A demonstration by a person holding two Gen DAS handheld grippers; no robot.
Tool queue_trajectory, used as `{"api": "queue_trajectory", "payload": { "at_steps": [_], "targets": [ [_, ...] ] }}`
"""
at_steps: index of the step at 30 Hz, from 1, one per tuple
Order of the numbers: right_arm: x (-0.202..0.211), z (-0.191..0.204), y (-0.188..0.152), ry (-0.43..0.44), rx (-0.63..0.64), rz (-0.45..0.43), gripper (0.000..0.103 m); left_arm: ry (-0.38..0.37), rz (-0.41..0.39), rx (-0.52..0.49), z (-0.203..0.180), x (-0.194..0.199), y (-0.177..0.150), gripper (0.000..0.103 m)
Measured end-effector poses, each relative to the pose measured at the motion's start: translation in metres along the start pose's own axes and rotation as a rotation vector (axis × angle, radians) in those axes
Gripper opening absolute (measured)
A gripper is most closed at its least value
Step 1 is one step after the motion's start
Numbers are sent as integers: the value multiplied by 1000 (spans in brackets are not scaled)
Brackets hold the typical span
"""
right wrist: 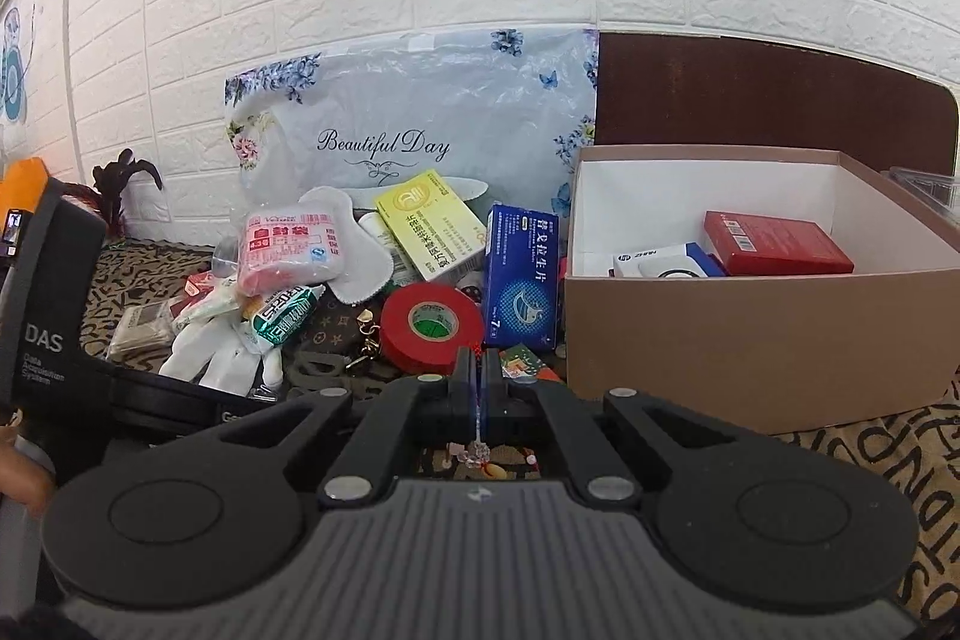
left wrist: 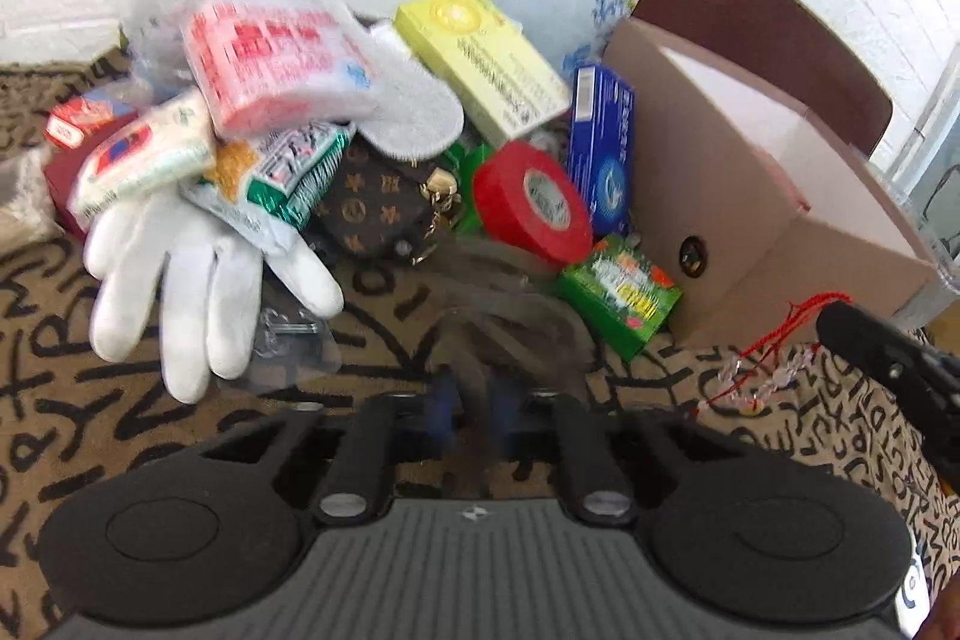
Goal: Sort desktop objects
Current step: 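Carry the grey clip with the left gripper and release it into the cardboard box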
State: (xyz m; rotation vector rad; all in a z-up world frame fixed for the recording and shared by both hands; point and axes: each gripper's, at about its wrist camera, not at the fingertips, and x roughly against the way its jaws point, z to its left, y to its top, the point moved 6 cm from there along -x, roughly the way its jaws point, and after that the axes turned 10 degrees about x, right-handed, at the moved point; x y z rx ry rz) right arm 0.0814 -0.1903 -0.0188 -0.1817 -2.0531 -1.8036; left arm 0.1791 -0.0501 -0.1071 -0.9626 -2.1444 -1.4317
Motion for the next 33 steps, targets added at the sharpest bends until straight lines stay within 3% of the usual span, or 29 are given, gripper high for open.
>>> {"api": "queue_trajectory", "payload": {
  "at_steps": [7, 19, 27, 33],
  "targets": [
    [15, -6, 6, -11, -5, -34, 0, -29, -33, -21, -17, 21, 5, 10],
    [51, -36, 33, -64, -1, -131, 0, -269, -178, -128, -109, 89, 43, 10],
    [63, -84, 71, -135, 9, -210, 0, -364, -176, -165, -173, 71, 67, 10],
    [48, -131, 89, -173, -7, -216, 0, -347, -164, -178, -199, 23, 82, 10]
  ]
}}
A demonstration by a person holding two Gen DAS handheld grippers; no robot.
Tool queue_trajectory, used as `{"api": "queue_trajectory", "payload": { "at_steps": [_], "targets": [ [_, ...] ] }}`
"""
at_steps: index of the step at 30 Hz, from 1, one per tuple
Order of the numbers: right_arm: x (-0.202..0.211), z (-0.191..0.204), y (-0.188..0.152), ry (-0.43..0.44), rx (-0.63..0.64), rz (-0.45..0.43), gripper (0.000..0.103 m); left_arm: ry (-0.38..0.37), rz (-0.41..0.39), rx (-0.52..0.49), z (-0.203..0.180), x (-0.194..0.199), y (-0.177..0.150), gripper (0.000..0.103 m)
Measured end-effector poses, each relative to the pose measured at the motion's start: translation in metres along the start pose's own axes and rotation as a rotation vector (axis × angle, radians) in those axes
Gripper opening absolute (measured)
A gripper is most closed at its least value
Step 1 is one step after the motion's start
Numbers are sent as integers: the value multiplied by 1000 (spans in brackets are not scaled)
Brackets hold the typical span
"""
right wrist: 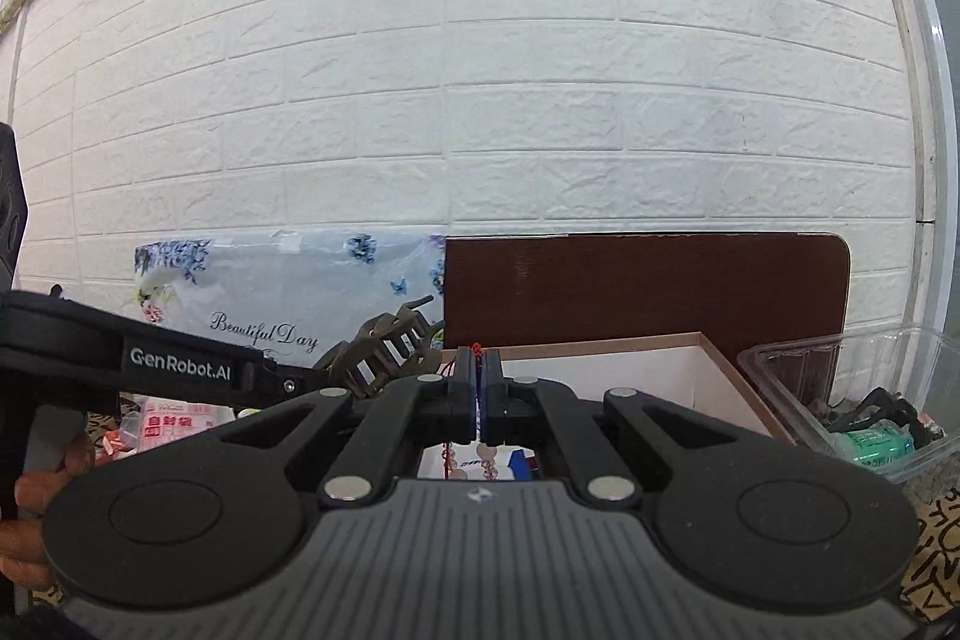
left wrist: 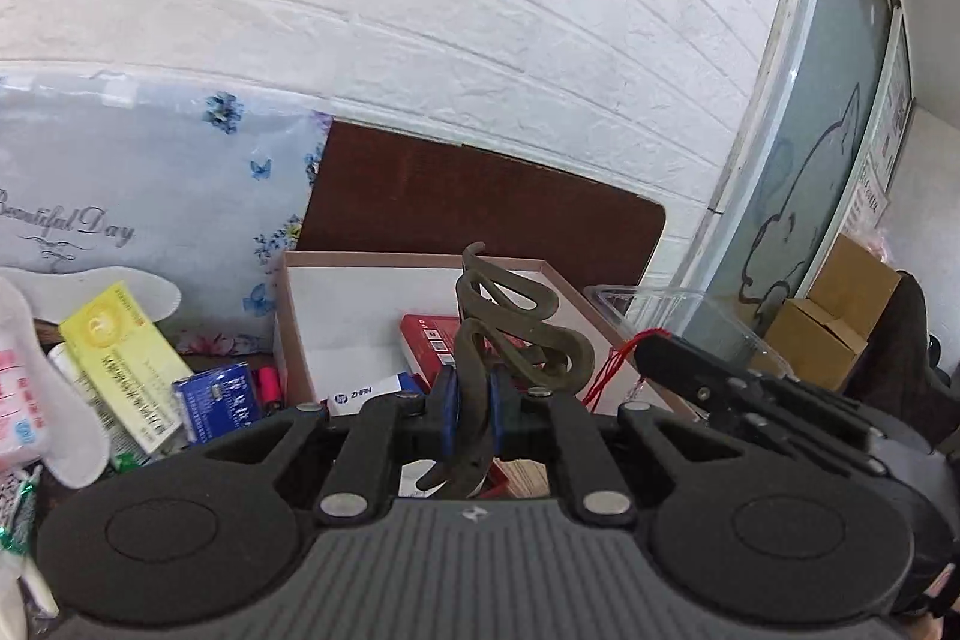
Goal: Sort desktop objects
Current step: 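Carry the grey clip with the left gripper and release it into the cardboard box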
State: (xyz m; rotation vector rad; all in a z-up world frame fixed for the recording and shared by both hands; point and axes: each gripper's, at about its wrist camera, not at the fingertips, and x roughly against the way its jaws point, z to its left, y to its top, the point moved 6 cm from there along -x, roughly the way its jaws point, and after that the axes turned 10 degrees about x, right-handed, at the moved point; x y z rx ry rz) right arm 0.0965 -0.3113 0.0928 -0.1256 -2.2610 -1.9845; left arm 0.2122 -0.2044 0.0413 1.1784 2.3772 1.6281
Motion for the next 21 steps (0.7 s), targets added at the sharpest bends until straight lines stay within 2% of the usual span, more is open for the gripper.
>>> {"api": "queue_trajectory", "payload": {
  "at_steps": [5, 12, 16, 18, 19, 20, 21],
  "targets": [
    [-37, -29, -9, -23, 9, 52, 0, 42, 34, 6, 7, -47, 1, 10],
    [-93, -57, -45, -24, -23, 172, 0, 86, 85, 4, 15, -99, -2, 10],
    [-114, -66, -61, 2, -74, 225, 2, 63, 104, -5, 14, -116, -3, 12],
    [-121, -68, -68, 11, -81, 264, 6, 63, 107, -23, 12, -119, -5, 41],
    [-123, -68, -70, 7, -72, 279, 8, 68, 103, -26, 13, -119, -7, 67],
    [-124, -68, -73, 3, -56, 291, 11, 68, 82, -27, 13, -118, -7, 83],
    [-125, -67, -75, 0, -42, 301, 12, 63, 53, -29, 13, -115, -7, 86]
  ]
}}
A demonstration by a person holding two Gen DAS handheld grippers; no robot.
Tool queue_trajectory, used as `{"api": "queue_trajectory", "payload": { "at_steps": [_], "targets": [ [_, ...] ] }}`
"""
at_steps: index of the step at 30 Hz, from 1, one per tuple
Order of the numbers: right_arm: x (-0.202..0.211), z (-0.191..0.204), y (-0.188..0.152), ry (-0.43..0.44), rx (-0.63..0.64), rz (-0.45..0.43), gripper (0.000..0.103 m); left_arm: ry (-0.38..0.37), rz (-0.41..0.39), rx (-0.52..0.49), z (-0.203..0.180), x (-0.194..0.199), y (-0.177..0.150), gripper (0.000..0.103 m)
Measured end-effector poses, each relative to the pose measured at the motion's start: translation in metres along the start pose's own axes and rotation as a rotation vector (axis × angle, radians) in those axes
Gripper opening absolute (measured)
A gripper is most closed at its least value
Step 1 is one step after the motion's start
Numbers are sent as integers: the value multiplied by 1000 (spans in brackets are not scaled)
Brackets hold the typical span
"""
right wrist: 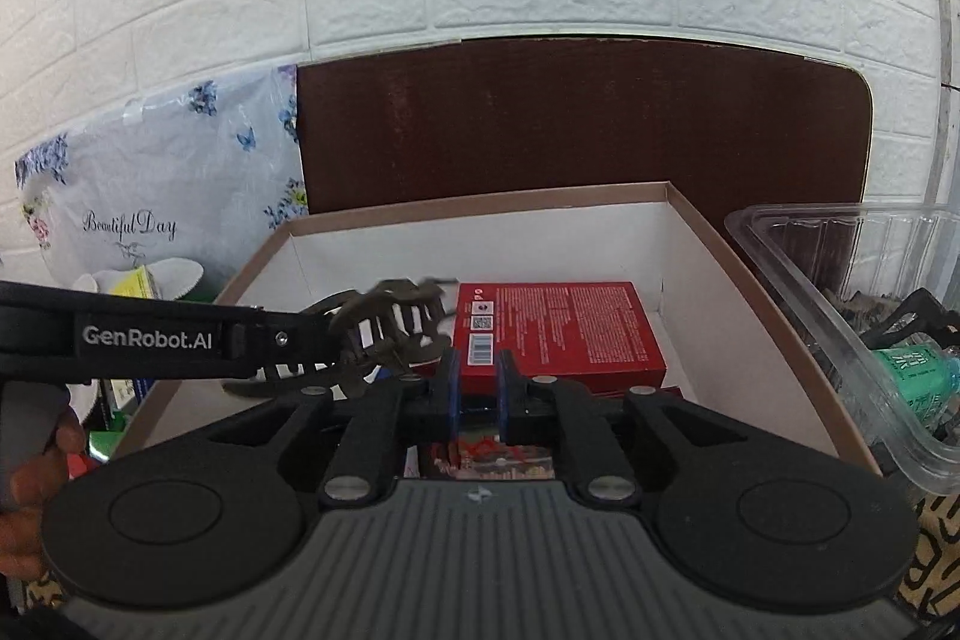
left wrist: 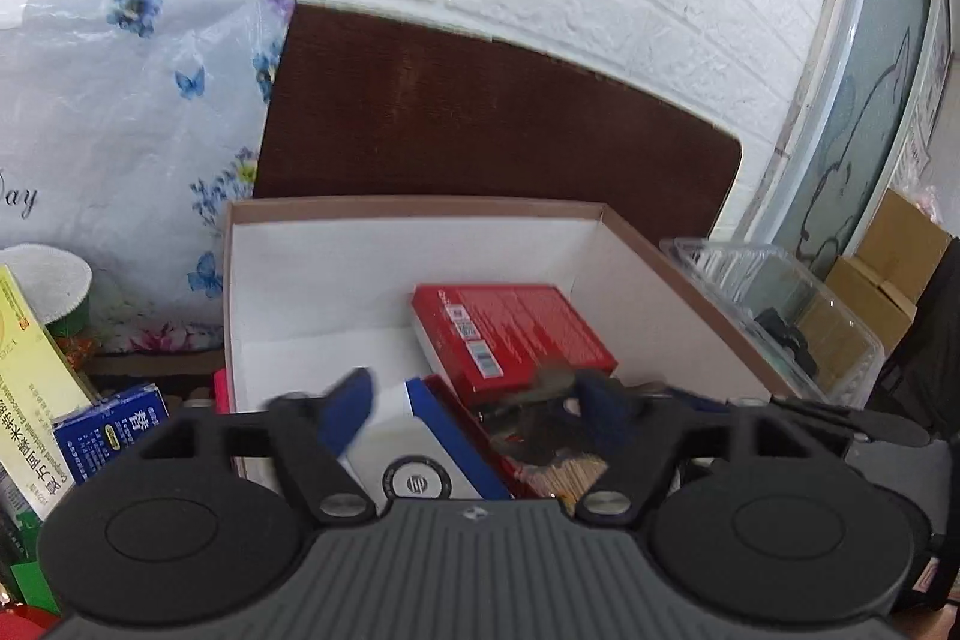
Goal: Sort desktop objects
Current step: 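Carry the grey clip with the left gripper and release it into the cardboard box, then withdraw the left gripper and reach toward the red tape roll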
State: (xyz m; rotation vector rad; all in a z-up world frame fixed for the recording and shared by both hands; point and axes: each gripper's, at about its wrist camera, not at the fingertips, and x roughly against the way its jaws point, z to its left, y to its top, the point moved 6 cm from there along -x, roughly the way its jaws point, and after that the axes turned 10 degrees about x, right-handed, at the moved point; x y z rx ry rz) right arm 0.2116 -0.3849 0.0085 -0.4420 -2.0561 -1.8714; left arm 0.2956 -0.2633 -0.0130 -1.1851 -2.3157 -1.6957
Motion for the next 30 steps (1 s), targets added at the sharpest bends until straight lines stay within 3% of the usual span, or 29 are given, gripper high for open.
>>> {"api": "queue_trajectory", "payload": {
  "at_steps": [1, 2, 3, 4, 5, 6, 10, 12, 20, 30],
  "targets": [
    [-1, 0, -2, -7, 7, 10, 13, -3, -19, -3, 0, 2, 0, 88],
    [-3, 0, -4, -20, 11, 27, 22, -3, -22, -4, -1, 4, 1, 91],
    [-3, 0, -6, -36, 15, 30, 45, -2, -17, 0, -1, 4, 1, 92],
    [-2, 0, -7, -47, 17, 23, 58, 1, -12, 7, 0, 5, 2, 93],
    [1, -1, -7, -62, 19, 11, 83, -1, -10, 12, 0, 6, 2, 94],
    [4, 0, -7, -80, 23, -6, 92, -5, -9, 15, 0, 8, 2, 94],
    [16, 2, -1, -70, 21, -38, 93, 4, -8, 7, 0, 15, -1, 99],
    [19, 3, 0, -54, 2, -41, 98, 0, -12, -1, -1, 20, -3, 99],
    [29, 7, -8, -57, -40, -6, 100, 2, -20, -41, -6, 38, -13, 99],
    [58, 15, -13, -58, -47, -22, 101, -7, -48, -53, -15, 71, -22, 99]
  ]
}}
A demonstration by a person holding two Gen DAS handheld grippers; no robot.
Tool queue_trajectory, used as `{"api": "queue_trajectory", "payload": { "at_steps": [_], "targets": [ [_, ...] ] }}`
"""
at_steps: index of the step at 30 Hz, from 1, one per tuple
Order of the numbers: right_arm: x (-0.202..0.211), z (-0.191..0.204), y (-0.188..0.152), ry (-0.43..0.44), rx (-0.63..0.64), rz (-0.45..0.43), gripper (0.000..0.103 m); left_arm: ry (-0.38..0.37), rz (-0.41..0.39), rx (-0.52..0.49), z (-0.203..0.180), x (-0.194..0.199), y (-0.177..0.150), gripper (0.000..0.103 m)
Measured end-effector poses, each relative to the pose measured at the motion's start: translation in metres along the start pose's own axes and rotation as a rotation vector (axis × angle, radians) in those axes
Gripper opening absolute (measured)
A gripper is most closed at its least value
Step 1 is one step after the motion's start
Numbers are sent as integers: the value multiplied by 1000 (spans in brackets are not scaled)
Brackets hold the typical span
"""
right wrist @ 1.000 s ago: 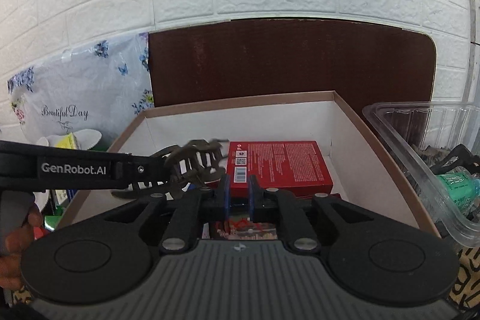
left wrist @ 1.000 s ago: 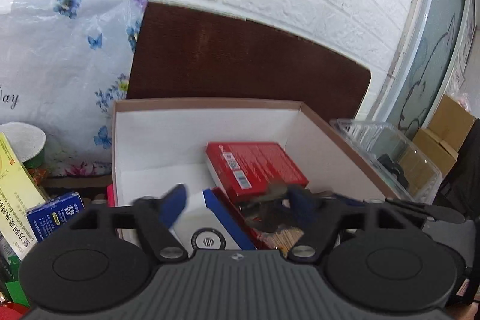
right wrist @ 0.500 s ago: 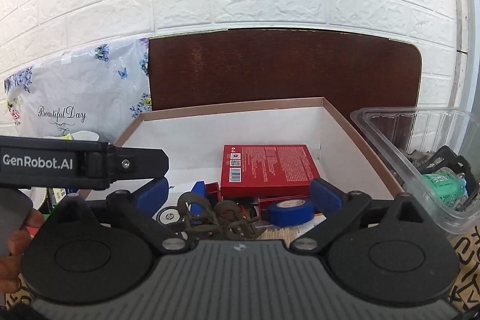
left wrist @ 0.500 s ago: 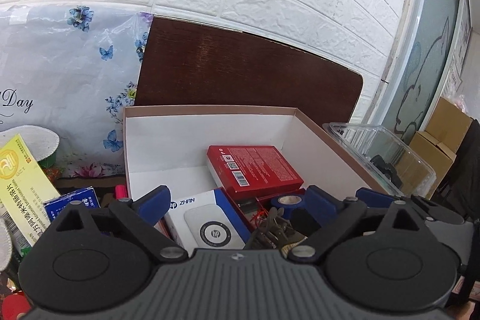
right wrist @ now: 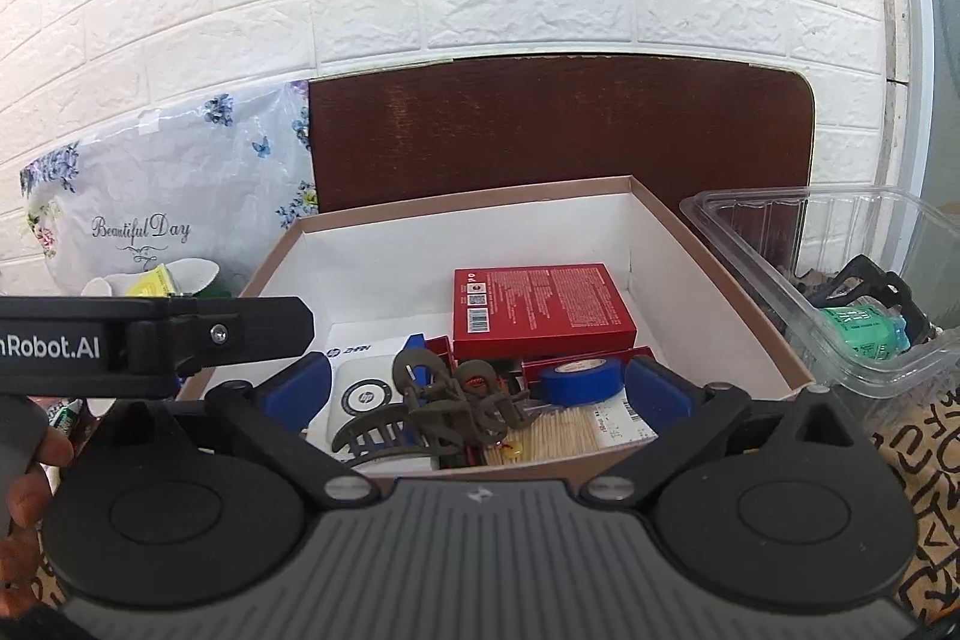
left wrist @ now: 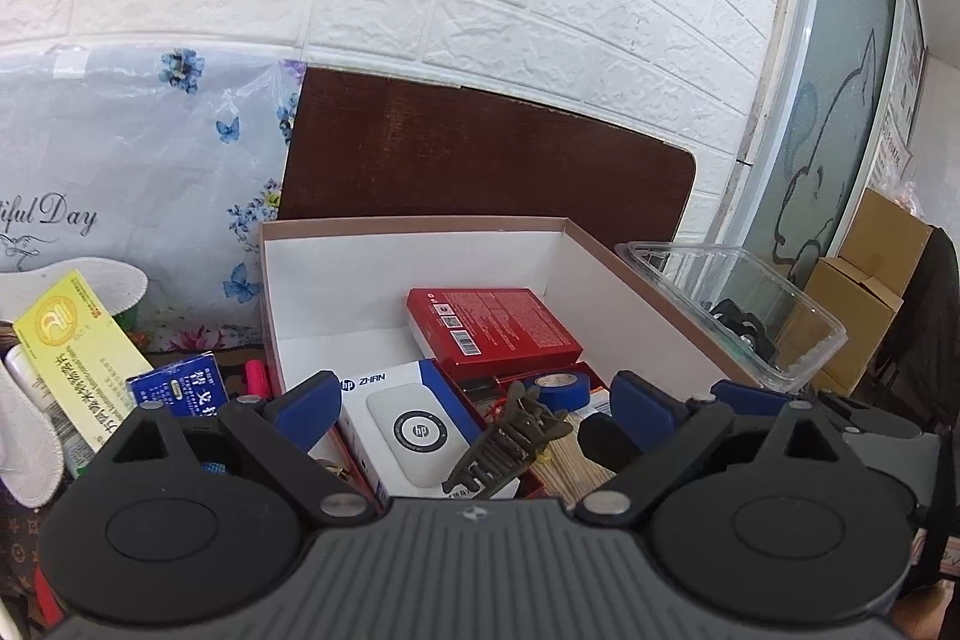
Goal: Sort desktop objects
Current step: 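Withdraw the left gripper and reach toward the red tape roll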
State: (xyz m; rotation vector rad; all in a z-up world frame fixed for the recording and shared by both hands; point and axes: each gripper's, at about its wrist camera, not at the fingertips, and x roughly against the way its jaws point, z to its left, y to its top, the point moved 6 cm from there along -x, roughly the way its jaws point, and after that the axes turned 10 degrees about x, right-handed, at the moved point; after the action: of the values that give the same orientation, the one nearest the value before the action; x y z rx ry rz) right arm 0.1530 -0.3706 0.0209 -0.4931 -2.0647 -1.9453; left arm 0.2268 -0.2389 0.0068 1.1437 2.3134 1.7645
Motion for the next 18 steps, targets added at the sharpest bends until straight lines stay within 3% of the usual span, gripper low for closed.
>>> {"api": "queue_trajectory", "payload": {
  "at_steps": [10, 18],
  "targets": [
    [35, 22, -5, 6, 20, -1, 101, -19, 1, -24, -11, 43, -18, 99],
    [69, 60, -14, 56, 28, -27, 101, -6, -36, 35, 7, 91, -40, 100]
  ]
}}
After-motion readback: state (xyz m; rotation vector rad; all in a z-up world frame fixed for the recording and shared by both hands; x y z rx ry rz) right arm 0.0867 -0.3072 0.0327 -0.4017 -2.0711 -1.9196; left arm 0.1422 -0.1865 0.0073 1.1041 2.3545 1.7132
